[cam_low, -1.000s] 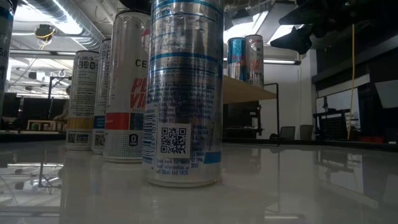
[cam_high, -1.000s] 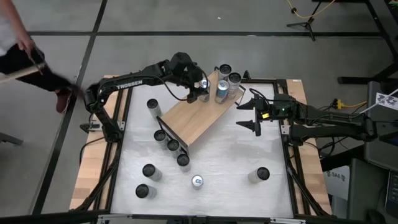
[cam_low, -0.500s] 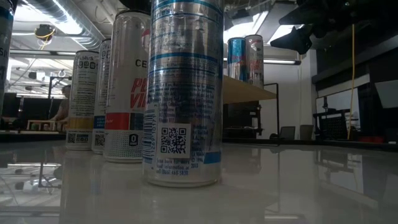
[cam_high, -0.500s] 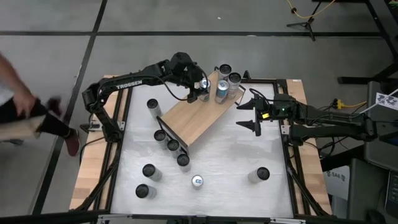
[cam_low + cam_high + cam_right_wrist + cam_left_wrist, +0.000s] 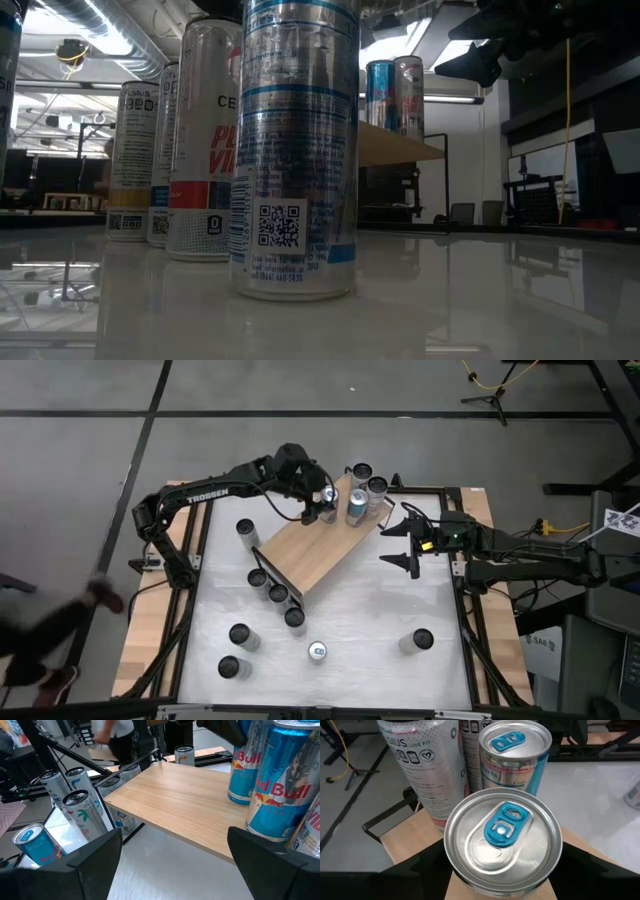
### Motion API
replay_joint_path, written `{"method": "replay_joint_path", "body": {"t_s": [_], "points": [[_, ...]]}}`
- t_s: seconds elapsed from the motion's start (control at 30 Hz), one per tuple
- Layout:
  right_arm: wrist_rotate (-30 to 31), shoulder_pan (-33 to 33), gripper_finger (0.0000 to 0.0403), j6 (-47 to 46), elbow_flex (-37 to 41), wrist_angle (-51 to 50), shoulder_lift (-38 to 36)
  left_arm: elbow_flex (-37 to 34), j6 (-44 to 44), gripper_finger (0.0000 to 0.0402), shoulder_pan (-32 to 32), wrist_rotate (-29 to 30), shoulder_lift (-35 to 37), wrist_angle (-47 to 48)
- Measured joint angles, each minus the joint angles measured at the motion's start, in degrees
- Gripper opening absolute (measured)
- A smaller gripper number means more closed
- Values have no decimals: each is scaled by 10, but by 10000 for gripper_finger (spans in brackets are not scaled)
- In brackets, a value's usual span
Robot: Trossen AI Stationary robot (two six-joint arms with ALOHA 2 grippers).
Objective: Place canned beverage on shelf
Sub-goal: Put the blue soda can on the shelf aligned with the other blue soda can
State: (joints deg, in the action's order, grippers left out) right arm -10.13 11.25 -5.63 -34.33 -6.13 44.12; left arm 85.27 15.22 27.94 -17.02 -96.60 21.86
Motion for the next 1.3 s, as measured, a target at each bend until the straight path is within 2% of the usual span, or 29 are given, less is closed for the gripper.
{"method": "replay_joint_path", "body": {"t_s": [0.47, 0.63, 0.8, 1.07, 1.2, 1.3], "points": [[0, 0, 356, 0, 0, 0, 0, 84, -16, 273, 0, 0, 0, 4], [0, 0, 356, 0, 0, 0, 0, 128, -15, 273, 0, 4, 3, 40], [0, 0, 356, 0, 0, 0, 0, 168, -17, 273, 0, 22, 14, 118], [0, 0, 356, 0, 0, -1, 0, 173, -60, 270, 0, 56, 19, 283], [0, 0, 356, 0, 0, 0, 0, 173, -59, 251, -1, 60, 19, 372], [0, 0, 356, 0, 0, 0, 0, 158, -58, 230, -7, 67, 20, 377]]}}
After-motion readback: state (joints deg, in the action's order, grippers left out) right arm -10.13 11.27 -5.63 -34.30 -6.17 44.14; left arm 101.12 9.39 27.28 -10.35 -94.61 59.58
